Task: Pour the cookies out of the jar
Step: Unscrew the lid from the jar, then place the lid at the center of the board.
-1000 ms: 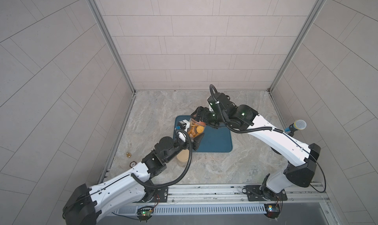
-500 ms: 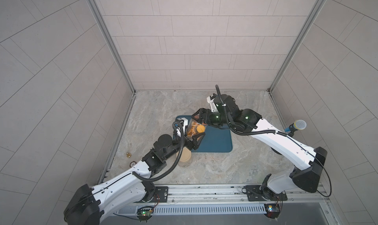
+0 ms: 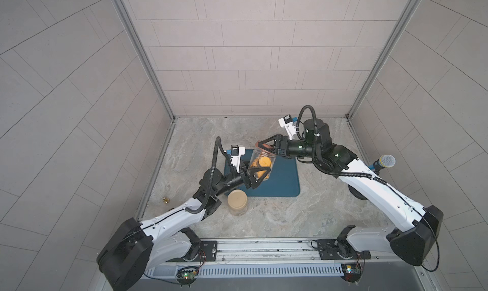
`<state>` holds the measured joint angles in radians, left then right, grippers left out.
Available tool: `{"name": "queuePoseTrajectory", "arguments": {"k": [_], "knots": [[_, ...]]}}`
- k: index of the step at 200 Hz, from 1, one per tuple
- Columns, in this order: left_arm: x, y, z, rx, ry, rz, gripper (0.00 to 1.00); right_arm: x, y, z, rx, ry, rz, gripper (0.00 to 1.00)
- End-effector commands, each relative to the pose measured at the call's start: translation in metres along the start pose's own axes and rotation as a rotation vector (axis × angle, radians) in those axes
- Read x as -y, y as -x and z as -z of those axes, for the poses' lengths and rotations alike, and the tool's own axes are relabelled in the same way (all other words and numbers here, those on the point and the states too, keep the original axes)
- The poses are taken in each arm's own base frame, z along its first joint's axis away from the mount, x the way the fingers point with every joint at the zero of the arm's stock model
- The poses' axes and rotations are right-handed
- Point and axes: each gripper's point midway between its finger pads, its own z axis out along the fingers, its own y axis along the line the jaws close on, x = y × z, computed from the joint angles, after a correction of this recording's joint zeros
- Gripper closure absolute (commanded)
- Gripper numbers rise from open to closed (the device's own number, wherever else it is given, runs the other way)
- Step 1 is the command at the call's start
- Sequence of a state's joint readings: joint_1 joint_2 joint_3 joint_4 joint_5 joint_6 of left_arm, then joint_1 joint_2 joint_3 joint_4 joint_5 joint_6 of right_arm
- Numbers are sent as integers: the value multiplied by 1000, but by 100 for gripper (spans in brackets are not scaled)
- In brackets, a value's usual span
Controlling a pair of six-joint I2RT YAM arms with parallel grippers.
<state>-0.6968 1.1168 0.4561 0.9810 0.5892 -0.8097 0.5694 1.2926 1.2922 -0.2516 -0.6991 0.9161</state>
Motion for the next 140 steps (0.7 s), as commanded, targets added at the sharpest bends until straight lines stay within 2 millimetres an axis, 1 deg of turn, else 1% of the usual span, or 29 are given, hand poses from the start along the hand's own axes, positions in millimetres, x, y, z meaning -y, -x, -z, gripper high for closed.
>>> {"name": "queuePoseTrajectory", "arguments": {"k": [1, 30, 42, 50, 62, 74, 92, 104, 123, 140], "knots": [[71, 32, 0, 59, -273, -97, 100, -21, 17, 19, 60, 88, 69, 99], [62, 29, 1, 46, -209, -151, 100, 5, 32, 35, 112, 11, 25, 98], [57, 29, 3, 48, -161, -185, 100, 18, 35, 43, 127, -52, 23, 98], [54, 31, 5, 54, -131, -214, 100, 30, 36, 49, 136, -122, 26, 98], [51, 33, 8, 58, -86, -250, 100, 56, 34, 61, 138, -296, 45, 97], [48, 33, 11, 58, -52, -283, 100, 92, 30, 79, 126, -531, 51, 97], [44, 36, 14, 76, -12, -307, 100, 149, 17, 114, 83, -881, 28, 100], [40, 39, 17, 94, 17, -319, 100, 180, 8, 137, 58, -1071, 3, 100], [33, 41, 20, 115, 53, -329, 100, 214, -8, 154, 38, -1178, -45, 100], [31, 41, 21, 120, 67, -333, 100, 236, -19, 165, 37, -1258, -52, 100]]}}
